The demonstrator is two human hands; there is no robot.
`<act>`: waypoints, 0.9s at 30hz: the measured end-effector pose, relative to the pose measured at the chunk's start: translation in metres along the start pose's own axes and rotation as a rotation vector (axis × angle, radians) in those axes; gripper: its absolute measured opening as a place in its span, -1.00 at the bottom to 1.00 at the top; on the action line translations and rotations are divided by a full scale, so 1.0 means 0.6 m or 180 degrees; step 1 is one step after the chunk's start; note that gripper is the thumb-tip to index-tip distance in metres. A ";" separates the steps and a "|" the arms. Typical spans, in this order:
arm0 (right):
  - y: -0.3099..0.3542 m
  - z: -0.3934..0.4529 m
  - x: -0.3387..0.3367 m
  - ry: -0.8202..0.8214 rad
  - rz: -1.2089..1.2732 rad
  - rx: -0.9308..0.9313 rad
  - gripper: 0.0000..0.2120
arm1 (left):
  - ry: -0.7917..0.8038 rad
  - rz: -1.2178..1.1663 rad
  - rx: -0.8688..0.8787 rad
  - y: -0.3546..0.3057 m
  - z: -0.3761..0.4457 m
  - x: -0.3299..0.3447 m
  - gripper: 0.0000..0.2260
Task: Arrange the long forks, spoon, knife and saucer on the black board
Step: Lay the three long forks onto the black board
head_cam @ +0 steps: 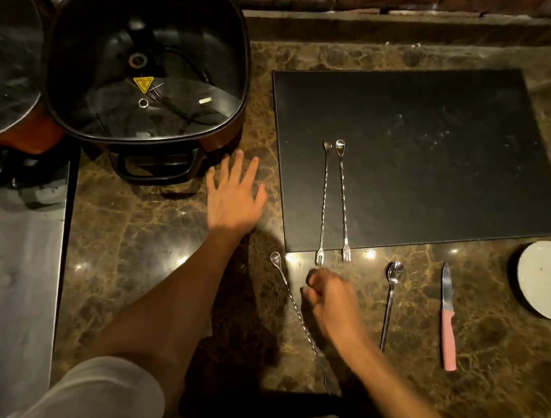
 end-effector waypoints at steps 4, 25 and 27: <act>-0.025 -0.060 0.012 0.0161 -0.0406 0.0030 -0.84 | -0.0068 0.0013 0.0018 0.000 -0.002 -0.001 -0.46; 0.012 -0.007 0.000 0.0014 0.0006 -0.0056 -0.91 | -0.0079 -0.0036 0.0013 0.001 0.002 0.010 -0.46; 0.032 0.038 -0.006 -0.0135 0.0137 -0.0092 -0.88 | -0.0096 -0.0064 -0.0004 0.001 0.002 0.012 -0.46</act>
Point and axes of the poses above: each hand's wrist, its own z-axis towards the middle knuckle, its own x-axis out of the palm, y = z × x, the point moved 1 cm from there along z, towards the middle knuckle, and after that the axes turned 15 degrees about z, right-handed, at the moved point
